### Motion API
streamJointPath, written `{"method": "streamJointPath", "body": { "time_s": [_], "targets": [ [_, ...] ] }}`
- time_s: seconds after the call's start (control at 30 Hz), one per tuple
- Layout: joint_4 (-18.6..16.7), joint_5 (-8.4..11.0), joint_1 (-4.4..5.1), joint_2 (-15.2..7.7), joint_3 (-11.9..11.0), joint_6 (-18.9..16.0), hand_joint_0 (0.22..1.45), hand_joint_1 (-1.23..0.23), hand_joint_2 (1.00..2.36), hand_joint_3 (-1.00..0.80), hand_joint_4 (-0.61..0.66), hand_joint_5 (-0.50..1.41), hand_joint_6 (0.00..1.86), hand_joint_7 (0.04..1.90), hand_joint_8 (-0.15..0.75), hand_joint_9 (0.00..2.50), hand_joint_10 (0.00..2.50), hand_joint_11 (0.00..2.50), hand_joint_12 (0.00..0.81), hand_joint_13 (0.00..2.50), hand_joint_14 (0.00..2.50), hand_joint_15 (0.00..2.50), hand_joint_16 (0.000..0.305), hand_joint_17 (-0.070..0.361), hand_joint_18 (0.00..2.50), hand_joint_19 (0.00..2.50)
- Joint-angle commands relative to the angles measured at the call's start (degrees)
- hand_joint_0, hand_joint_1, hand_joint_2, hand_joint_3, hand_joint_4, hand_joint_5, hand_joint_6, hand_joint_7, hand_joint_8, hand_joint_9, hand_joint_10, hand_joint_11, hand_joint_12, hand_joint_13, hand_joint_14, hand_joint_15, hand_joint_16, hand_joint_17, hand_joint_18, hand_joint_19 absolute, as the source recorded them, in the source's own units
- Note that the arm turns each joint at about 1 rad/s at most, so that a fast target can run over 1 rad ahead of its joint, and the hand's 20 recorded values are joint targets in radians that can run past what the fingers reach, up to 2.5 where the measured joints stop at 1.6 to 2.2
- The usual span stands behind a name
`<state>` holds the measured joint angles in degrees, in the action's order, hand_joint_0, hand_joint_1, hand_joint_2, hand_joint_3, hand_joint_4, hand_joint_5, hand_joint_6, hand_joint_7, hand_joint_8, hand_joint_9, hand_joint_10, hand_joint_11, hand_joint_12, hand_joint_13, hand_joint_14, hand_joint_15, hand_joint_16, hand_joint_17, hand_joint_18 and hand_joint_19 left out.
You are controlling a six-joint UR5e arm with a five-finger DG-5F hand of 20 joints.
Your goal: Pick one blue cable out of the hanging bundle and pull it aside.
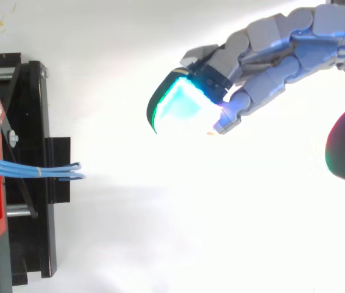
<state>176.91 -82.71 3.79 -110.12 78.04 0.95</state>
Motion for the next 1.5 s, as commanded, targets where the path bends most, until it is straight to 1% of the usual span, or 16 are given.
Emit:
{"method": "streamJointPath", "body": {
  "time_s": [0.0, 0.13, 0.2, 0.23, 0.37, 0.83, 0.87, 0.93, 1.0, 1.03, 1.17, 1.27, 1.3, 1.33, 1.37, 1.47],
  "targets": [
    [0.1, 0.00, -0.01, -0.1, 0.1, 0.6, 0.49, -0.50, 1.00, -0.47, 0.27, -0.20, 0.50, 0.71, 0.283, 0.49, 0.00, 0.00, 0.327, 0.17, 0.00, 0.02, 0.049, 0.111, 0.12, 0.24],
    [-0.1, 0.00, 0.07, -0.5, 0.1, 1.2, 0.50, -0.50, 1.00, -0.47, 0.27, -0.20, 0.50, 0.72, 0.285, 0.50, 0.00, 0.00, 0.326, 0.18, 0.00, 0.02, 0.049, 0.110, 0.13, 0.24],
    [-0.6, 0.35, 0.07, -1.1, 0.0, 2.0, 0.50, -0.50, 1.00, -0.47, 0.27, -0.20, 0.50, 0.72, 0.286, 0.51, 0.00, 0.00, 0.325, 0.18, 0.00, 0.02, 0.049, 0.110, 0.13, 0.23],
    [-1.5, 0.70, 0.07, -1.1, 0.1, 2.6, 0.50, -0.50, 1.00, -0.47, 0.27, -0.20, 0.50, 0.72, 0.287, 0.52, 0.00, 0.00, 0.325, 0.18, 0.00, 0.02, 0.048, 0.109, 0.14, 0.24],
    [-3.1, 1.76, -0.01, -1.4, 0.1, 2.9, 0.50, -0.51, 1.00, -0.47, 0.27, -0.19, 0.50, 0.72, 0.287, 0.52, 0.00, 0.00, 0.325, 0.19, 0.00, 0.02, 0.048, 0.108, 0.14, 0.24],
    [-3.4, 2.37, 0.07, -1.5, 0.1, 2.9, 0.50, -0.52, 1.00, -0.46, 0.28, -0.19, 0.50, 0.72, 0.288, 0.54, 0.00, 0.01, 0.325, 0.20, 0.00, 0.03, 0.048, 0.107, 0.16, 0.24],
    [-3.3, 2.64, 0.07, -2.0, 0.1, 2.9, 0.50, -0.52, 1.00, -0.46, 0.28, -0.19, 0.50, 0.72, 0.288, 0.54, 0.00, 0.01, 0.325, 0.20, 0.00, 0.03, 0.048, 0.107, 0.16, 0.25],
    [-3.3, 2.37, 0.07, -2.7, 0.2, 2.9, 0.50, -0.52, 1.00, -0.46, 0.28, -0.19, 0.50, 0.72, 0.288, 0.54, 0.00, 0.01, 0.325, 0.21, 0.00, 0.03, 0.047, 0.107, 0.17, 0.25],
    [-3.6, 2.37, 0.07, -3.0, 0.8, 2.8, 0.50, -0.52, 1.00, -0.46, 0.28, -0.19, 0.50, 0.72, 0.289, 0.54, 0.00, 0.01, 0.325, 0.21, 0.00, 0.03, 0.047, 0.107, 0.17, 0.25],
    [-4.3, 2.37, 0.07, -3.1, 1.4, 2.9, 0.50, -0.52, 1.00, -0.45, 0.28, -0.19, 0.50, 0.72, 0.289, 0.54, 0.00, 0.01, 0.325, 0.21, 0.00, 0.03, 0.047, 0.107, 0.17, 0.25],
    [-6.8, 2.64, 0.16, -3.1, 2.4, 3.0, 0.50, -0.52, 1.00, -0.45, 0.28, -0.19, 0.50, 0.72, 0.289, 0.55, 0.00, 0.01, 0.325, 0.21, 0.00, 0.02, 0.047, 0.107, 0.17, 0.26],
    [-7.5, 2.55, 0.16, -3.1, 3.3, 2.9, 0.50, -0.52, 1.00, -0.45, 0.28, -0.19, 0.50, 0.72, 0.287, 0.53, 0.00, 0.00, 0.324, 0.21, 0.00, 0.03, 0.047, 0.107, 0.17, 0.24],
    [-8.7, 2.55, 0.16, -3.1, 4.5, 2.9, 0.50, -0.52, 1.00, -0.45, 0.28, -0.19, 0.50, 0.71, 0.286, 0.53, 0.00, 0.00, 0.323, 0.20, 0.00, 0.02, 0.047, 0.107, 0.17, 0.24],
    [-9.4, 2.64, 0.16, -3.1, 4.9, 2.9, 0.51, -0.52, 1.00, -0.45, 0.28, -0.19, 0.50, 0.71, 0.286, 0.52, 0.00, 0.00, 0.323, 0.20, 0.00, 0.02, 0.047, 0.107, 0.17, 0.24],
    [-9.4, 2.64, 0.16, -3.1, 4.9, 2.9, 0.50, -0.52, 1.00, -0.44, 0.28, -0.19, 0.50, 0.71, 0.285, 0.52, 0.00, 0.00, 0.323, 0.20, 0.00, 0.02, 0.047, 0.107, 0.17, 0.25],
    [-11.1, 2.90, 0.16, -3.0, 5.5, 3.0, 0.50, -0.53, 1.01, -0.44, 0.28, -0.19, 0.50, 0.71, 0.285, 0.52, 0.00, 0.00, 0.324, 0.20, 0.00, 0.02, 0.047, 0.107, 0.17, 0.24]
  ]
}}
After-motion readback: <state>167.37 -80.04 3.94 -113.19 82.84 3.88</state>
